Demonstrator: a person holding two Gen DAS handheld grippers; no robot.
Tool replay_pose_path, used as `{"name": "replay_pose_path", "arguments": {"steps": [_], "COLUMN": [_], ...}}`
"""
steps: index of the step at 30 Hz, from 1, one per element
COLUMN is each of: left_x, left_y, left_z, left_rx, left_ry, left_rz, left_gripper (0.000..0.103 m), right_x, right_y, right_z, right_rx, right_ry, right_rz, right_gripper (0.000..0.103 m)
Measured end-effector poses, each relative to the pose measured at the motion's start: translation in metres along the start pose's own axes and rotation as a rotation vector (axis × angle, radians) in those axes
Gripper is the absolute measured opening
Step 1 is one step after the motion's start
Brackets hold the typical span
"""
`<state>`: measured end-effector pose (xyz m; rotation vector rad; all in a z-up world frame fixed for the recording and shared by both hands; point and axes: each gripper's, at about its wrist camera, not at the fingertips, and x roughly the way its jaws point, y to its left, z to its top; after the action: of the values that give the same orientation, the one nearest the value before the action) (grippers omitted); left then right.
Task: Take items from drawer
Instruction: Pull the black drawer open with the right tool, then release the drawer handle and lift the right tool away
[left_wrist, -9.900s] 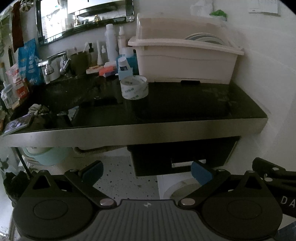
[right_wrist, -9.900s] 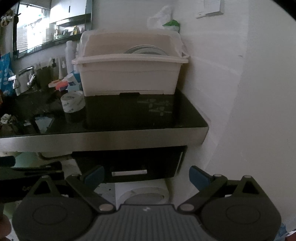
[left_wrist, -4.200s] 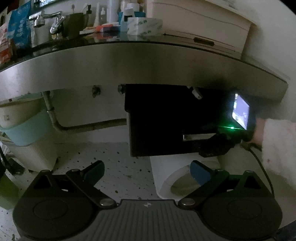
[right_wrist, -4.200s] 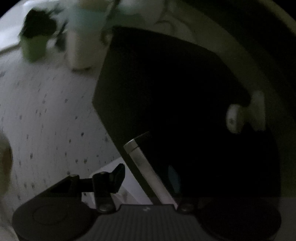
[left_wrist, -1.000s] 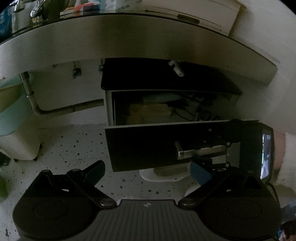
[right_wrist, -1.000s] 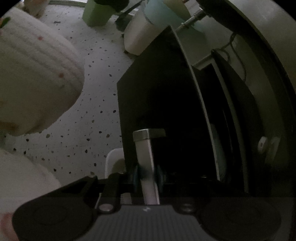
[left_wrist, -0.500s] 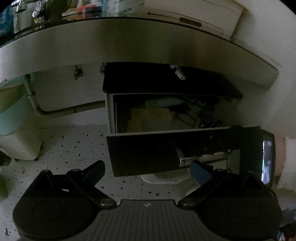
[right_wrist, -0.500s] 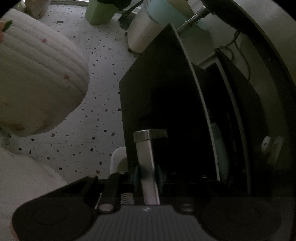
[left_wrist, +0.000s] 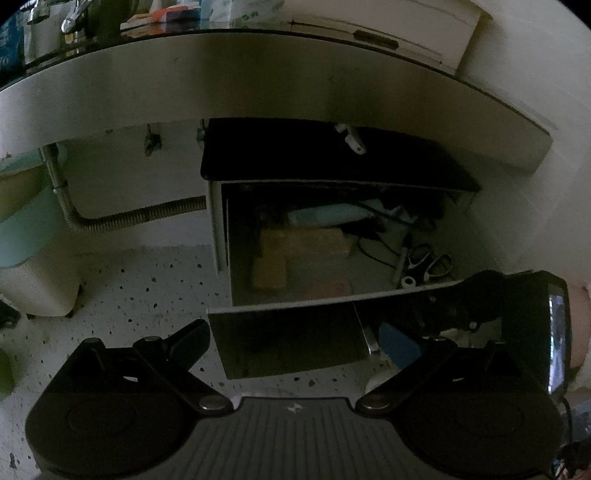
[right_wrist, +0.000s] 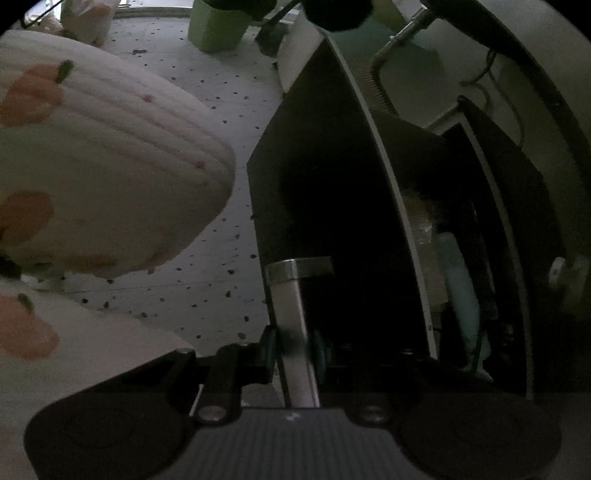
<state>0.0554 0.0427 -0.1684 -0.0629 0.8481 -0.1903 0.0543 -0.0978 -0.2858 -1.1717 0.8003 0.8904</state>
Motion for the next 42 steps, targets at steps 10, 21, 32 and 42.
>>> {"name": "replay_pose_path", "arguments": {"steps": [10, 21, 32, 42], "left_x": [-0.001, 0.002, 0.021, 0.063], "left_y": [0.007, 0.025, 0.018, -0.004], "left_z": [0.001, 0.016, 0.063, 0.091], "left_rx": [-0.01, -0.022, 0.004, 0.02], "left_ry": [0.005, 0.007, 0.075, 0.211], "left_rz": [-0.005, 0.042, -0.028, -0.068], "left_gripper": [0.1, 0.1, 0.1, 0.1], "right_x": [-0.009, -0.012, -0.032, -0.109], "right_y": [0.009, 0.008, 0.009, -0.006], "right_z": [-0.001, -0.002, -0.014, -0.037], "right_rx": [0.017, 0.038, 0.15, 0.51], "right_ry": [0.001, -0.01, -0.13, -0.362], "right_rz": [0.04, 0.047, 0.001, -0.054], "right_gripper": [0.022, 0.022, 0.026, 0.051]}}
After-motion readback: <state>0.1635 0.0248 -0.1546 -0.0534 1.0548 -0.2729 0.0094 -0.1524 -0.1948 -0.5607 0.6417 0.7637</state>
